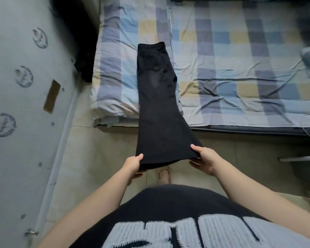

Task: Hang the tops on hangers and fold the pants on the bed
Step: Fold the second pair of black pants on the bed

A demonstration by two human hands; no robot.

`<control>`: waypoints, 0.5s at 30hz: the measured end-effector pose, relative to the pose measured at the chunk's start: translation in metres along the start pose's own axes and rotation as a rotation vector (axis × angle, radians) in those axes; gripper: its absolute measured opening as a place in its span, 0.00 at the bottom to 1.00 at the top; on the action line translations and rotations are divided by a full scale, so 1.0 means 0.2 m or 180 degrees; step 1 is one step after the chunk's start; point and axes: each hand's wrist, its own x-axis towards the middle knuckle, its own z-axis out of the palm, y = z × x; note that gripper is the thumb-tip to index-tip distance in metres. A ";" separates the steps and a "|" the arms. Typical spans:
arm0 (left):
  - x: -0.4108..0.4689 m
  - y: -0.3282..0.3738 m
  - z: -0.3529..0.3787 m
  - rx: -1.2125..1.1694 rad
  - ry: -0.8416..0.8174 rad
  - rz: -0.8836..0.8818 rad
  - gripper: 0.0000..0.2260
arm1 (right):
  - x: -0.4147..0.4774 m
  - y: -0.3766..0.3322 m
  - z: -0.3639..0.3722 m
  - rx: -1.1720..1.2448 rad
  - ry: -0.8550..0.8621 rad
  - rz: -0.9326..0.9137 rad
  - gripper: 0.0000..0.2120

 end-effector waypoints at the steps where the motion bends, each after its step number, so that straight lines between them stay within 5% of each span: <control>1: -0.03 -0.09 -0.01 0.0032 -0.0002 -0.0023 0.10 | -0.03 0.10 -0.02 -0.0010 0.0009 0.0021 0.15; 9: -0.31 -0.70 -0.06 0.0616 0.0256 -0.0071 0.07 | -0.28 0.86 -0.21 -0.0141 -0.0011 0.0382 0.13; 15: -0.40 -0.83 -0.14 0.0686 0.0357 -0.0165 0.06 | -0.40 1.03 -0.21 -0.0228 -0.0175 0.0379 0.12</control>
